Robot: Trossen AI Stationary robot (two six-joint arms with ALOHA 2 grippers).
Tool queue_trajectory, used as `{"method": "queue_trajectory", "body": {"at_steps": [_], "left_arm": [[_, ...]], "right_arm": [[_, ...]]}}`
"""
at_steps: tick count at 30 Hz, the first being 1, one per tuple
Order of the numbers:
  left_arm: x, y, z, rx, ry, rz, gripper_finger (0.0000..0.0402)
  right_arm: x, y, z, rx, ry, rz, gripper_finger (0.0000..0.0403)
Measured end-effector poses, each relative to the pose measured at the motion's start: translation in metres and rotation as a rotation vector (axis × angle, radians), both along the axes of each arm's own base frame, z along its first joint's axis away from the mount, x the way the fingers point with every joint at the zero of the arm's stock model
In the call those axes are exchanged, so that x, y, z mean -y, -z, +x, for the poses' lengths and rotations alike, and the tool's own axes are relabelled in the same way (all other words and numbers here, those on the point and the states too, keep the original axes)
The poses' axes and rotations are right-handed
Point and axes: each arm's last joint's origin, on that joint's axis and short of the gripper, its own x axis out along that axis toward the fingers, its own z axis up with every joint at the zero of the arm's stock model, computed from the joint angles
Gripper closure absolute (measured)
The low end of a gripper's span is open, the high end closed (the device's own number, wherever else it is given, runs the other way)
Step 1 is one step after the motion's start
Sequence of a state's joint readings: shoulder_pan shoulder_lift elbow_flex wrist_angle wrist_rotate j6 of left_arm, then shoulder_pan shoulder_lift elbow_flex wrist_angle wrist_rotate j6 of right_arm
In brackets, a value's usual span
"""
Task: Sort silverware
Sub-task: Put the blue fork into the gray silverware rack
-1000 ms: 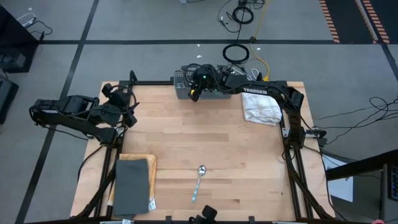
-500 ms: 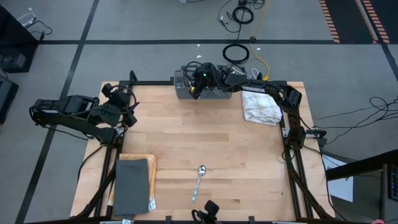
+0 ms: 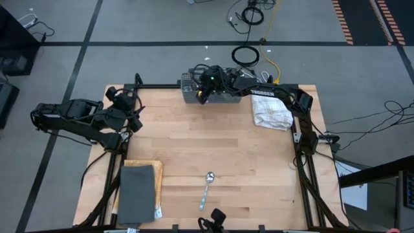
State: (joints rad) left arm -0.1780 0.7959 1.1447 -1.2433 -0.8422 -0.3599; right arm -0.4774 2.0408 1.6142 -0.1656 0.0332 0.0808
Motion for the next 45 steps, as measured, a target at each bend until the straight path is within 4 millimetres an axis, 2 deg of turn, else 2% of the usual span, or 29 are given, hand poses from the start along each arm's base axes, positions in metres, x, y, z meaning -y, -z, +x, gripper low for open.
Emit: {"method": "queue_trajectory", "body": {"at_steps": [4,8,11,15,21,26,33,37,41,45], "left_arm": [[0.000,0.000,0.000,0.000,0.000,0.001,0.0178],[0.000,0.000,-0.001,-0.006,0.001,0.003,0.0178],[0.000,0.000,-0.001,-0.005,0.001,0.002,0.0178],[0.000,0.000,-0.001,-0.005,0.001,0.002,0.0178],[0.000,0.000,-0.001,-0.007,0.001,0.003,0.0178],[0.000,0.000,-0.001,-0.007,0.001,0.003,0.0178],[0.000,0.000,-0.001,-0.006,0.000,0.002,0.0178],[0.000,0.000,-0.001,-0.006,0.000,0.002,0.0178],[0.000,0.000,-0.001,-0.005,0.000,0.001,0.0178],[0.000,0.000,-0.001,-0.006,0.000,0.001,0.0178]], "right_arm": [[0.001,0.011,0.002,-0.013,0.007,0.045,0.0283],[0.001,0.010,0.002,-0.014,0.026,0.032,0.0288],[0.002,0.010,0.001,-0.020,0.034,0.038,0.0317],[0.001,0.010,0.000,-0.027,0.025,0.048,0.0386],[-0.001,0.008,0.000,-0.020,0.026,0.064,0.0401],[0.001,-0.007,0.001,-0.045,0.050,0.049,0.0402],[0.002,-0.049,0.007,-0.033,0.066,-0.056,0.0402],[0.001,-0.065,0.006,-0.018,0.085,-0.026,0.0402],[-0.008,-0.060,0.003,-0.089,0.064,0.074,0.0380],[-0.044,-0.049,0.009,-0.219,-0.092,0.158,0.0325]]}}
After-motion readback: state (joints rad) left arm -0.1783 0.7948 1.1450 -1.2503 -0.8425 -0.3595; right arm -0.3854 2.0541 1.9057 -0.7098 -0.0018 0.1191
